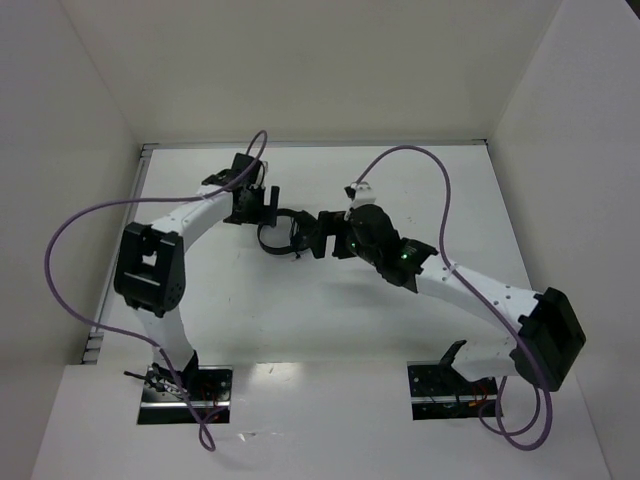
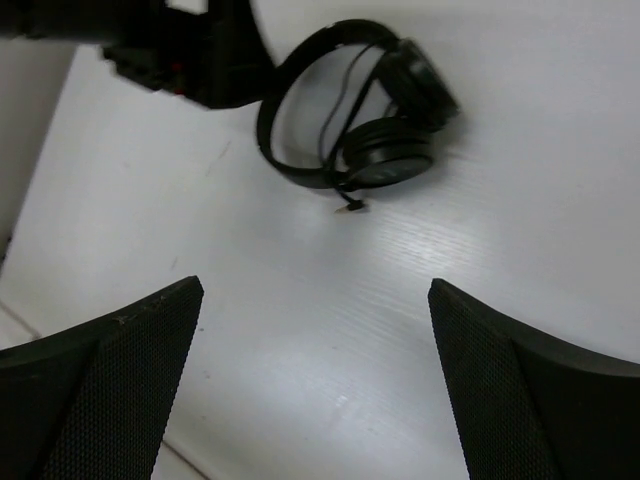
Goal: Wrap the headphones
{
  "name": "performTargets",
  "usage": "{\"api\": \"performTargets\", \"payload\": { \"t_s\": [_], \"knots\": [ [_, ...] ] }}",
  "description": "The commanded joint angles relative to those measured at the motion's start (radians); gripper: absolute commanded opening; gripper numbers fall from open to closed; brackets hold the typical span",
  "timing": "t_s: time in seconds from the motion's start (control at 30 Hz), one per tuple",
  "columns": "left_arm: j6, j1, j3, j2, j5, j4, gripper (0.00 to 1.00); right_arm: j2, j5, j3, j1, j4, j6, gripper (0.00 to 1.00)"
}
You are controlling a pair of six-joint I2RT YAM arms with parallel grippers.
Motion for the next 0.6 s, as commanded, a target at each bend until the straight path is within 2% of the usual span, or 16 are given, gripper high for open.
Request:
{"api": "performTargets", "payload": {
  "t_s": [0.0, 0.13, 0.33, 0.57],
  "knots": [
    [0.040, -0.004, -0.111, -0.142, 0.015, 0.088, 1.00, -0.071, 0.193, 0.045, -0.009, -0.114, -0.077, 1.00],
    [0.053, -0.004, -0.221, -0.272, 0.056, 0.142, 1.00, -0.130, 0.229, 0.054, -0.066, -0.196, -0.092, 1.00],
    [0.053, -0.004, -0.433, -0.507, 0.110, 0.220, 1.00, -0.335, 0.247, -0.093, -0.084, -0.156, -0.103, 1.00],
    [0.053, -0.004, -0.547, -0.711, 0.107, 0.220, 1.00, -0.349, 0.218, -0.084, -0.103, -0.300, -0.103, 1.00]
  ]
}}
